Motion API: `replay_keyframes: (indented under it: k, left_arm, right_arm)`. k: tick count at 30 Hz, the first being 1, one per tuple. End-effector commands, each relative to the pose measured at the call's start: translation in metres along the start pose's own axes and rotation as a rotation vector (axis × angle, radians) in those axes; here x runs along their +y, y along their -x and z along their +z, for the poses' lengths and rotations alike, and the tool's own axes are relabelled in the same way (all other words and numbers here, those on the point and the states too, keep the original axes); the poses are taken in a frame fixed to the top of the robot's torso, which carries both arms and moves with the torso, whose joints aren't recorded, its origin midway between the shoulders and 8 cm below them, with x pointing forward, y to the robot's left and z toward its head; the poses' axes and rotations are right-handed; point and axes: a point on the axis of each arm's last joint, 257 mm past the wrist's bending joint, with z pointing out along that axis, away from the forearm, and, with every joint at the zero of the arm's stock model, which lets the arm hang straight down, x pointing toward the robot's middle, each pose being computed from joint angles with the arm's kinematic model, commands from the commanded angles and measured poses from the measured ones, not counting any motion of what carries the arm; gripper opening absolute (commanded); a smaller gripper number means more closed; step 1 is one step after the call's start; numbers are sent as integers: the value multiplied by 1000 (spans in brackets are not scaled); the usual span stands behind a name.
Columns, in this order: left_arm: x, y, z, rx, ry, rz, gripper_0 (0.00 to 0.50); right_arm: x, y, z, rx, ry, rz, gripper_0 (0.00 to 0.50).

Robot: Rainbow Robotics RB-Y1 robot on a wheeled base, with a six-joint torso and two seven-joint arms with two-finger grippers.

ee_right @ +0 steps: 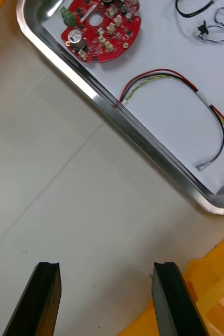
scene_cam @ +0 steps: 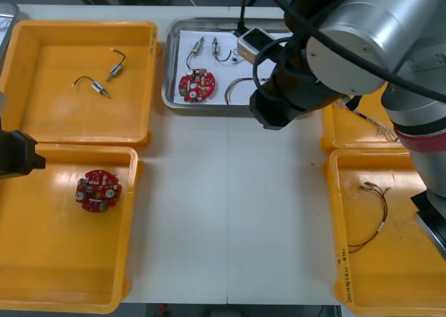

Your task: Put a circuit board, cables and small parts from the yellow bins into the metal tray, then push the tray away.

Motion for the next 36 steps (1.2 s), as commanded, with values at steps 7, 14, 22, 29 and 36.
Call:
replay_keyframes:
  k: [7, 14, 22, 29, 36]
  left_arm:
    - [16, 6, -14, -33, 51, 92, 500]
    - [16, 6, -14, -33, 51, 92, 500]
    - [16, 6, -14, -33, 51, 92, 500]
    - [16, 6, -14, -33, 51, 92, 500]
    - [16, 6, -14, -33, 51, 92, 500]
  right_arm:
    - [-60, -55, -26, -27, 5, 377, 500]
    - [-92, -99, -34, -29, -38, 508, 500]
    - [-123, -136, -46, -51, -86, 626, 500]
    - [-149, -174, -56, -47, -135, 726, 500]
    - [-159, -214, -60, -12, -204, 771, 500]
